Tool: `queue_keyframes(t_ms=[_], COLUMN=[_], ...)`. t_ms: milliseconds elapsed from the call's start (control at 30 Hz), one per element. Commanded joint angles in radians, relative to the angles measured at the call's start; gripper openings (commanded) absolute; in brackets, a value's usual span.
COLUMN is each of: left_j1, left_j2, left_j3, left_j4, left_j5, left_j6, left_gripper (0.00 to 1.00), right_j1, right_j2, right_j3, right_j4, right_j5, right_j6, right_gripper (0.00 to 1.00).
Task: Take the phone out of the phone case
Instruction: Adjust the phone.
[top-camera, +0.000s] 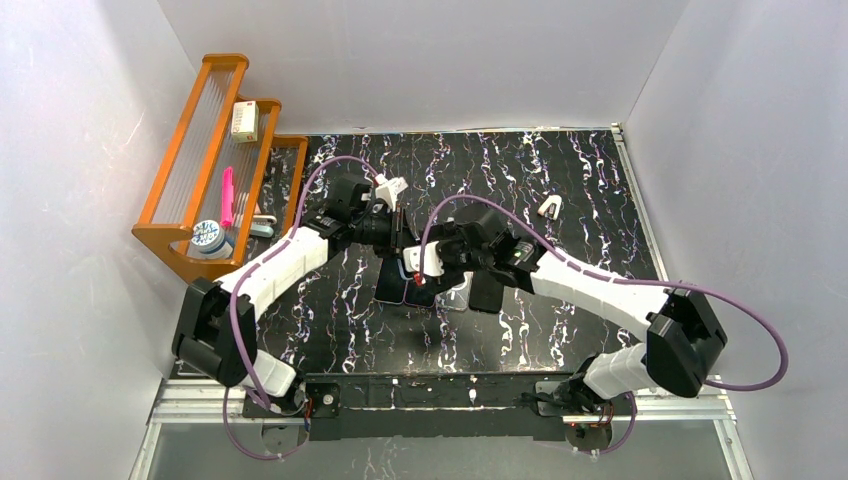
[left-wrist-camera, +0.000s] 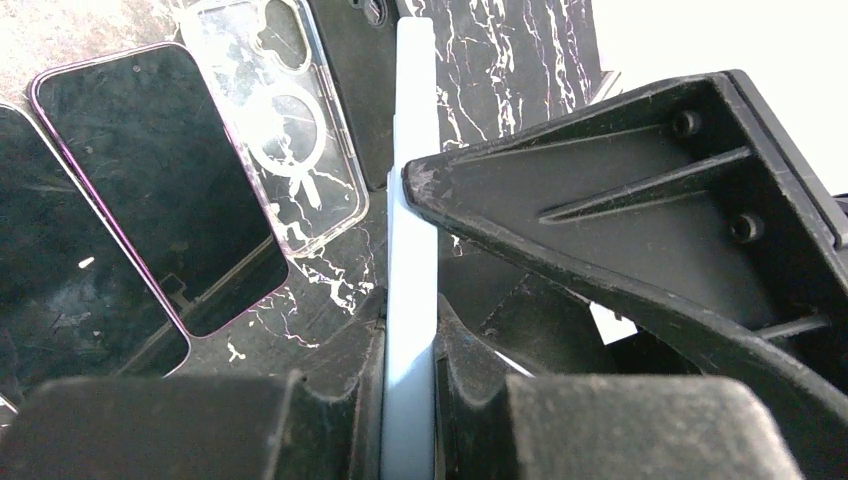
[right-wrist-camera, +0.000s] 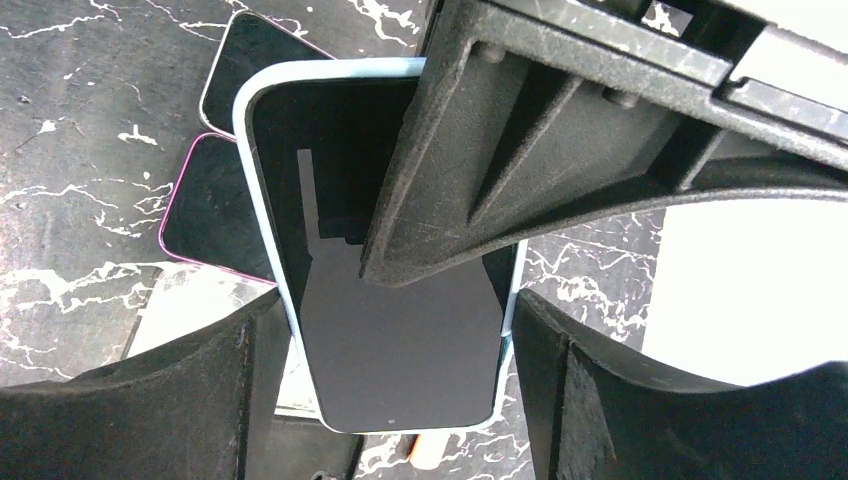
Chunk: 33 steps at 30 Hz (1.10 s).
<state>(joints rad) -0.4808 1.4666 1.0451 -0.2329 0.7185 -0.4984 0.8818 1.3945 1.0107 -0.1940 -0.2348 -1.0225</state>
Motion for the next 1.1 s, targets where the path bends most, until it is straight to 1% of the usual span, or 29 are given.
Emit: queue_keyframes(t_ms=[0,100,167,267,300,333,367,400,533,600,667,767,833,967,1067], left_j1=[0.013,0.030,0.034,0.034,0.034,0.034,0.034,0.034,0.034,0.034,0.034,0.034,0.034,0.034,0.033], left_j2=[-0.096,-0.127,-0.150,-0.185,-0.198,-0.205,-0.211,-0.213,-0.214,-0.229,-0.251,-0.282,-0.299,-0.328,-0.341], left_j3=[-0.044,-0.078,-0.102,-0.142,-0.155,-0.167,-0.179,-0.188,-0.192,-0.215,-0.249,-0.293,-0.318,-0.355,-0.379], left_j4=[0.094,0.163,0.216,0.318,0.350,0.378,0.404,0.417,0.422,0.474,0.545,0.636,0.686,0.767,0.823], left_j5=[-0.055,-0.102,-0.138,-0.190,-0.211,-0.219,-0.225,-0.230,-0.232,-0.238,-0.248,-0.264,-0.274,-0.299,-0.310], left_j6=[-0.057,-0.109,-0.151,-0.211,-0.230,-0.246,-0.261,-0.269,-0.277,-0.306,-0.358,-0.429,-0.473,-0.543,-0.599], left_gripper=[0.00,0.00,0.00,0.00,0.00,0.00,0.00,0.00,0.00,0.00,0.00,0.00,0.00,0.00,0.00], right_j1=[0.001,-0.014,-0.024,-0.036,-0.038,-0.039,-0.040,-0.041,-0.041,-0.042,-0.043,-0.042,-0.043,-0.041,-0.041], right_j2=[-0.102,-0.149,-0.178,-0.230,-0.252,-0.275,-0.298,-0.329,-0.400,-0.416,-0.414,-0.386,-0.369,-0.347,-0.304], right_j3=[-0.053,-0.106,-0.144,-0.218,-0.246,-0.276,-0.306,-0.342,-0.424,-0.448,-0.461,-0.475,-0.479,-0.545,-0.559], right_j4=[0.217,0.282,0.338,0.431,0.467,0.506,0.543,0.579,0.686,0.734,0.777,0.813,0.811,0.926,0.997], right_j5=[0.113,0.142,0.175,0.196,0.194,0.188,0.183,0.178,0.175,0.197,0.223,0.386,0.449,0.487,0.469], right_j6=[0.075,0.183,0.289,0.445,0.504,0.557,0.606,0.653,0.788,0.889,1.028,1.346,1.505,1.786,1.920], right_gripper=[0.51,0.58,0.65,0.72,0.78,0.81,0.86,0.90,0.98,0.99,0.99,0.99,0.99,0.97,0.95])
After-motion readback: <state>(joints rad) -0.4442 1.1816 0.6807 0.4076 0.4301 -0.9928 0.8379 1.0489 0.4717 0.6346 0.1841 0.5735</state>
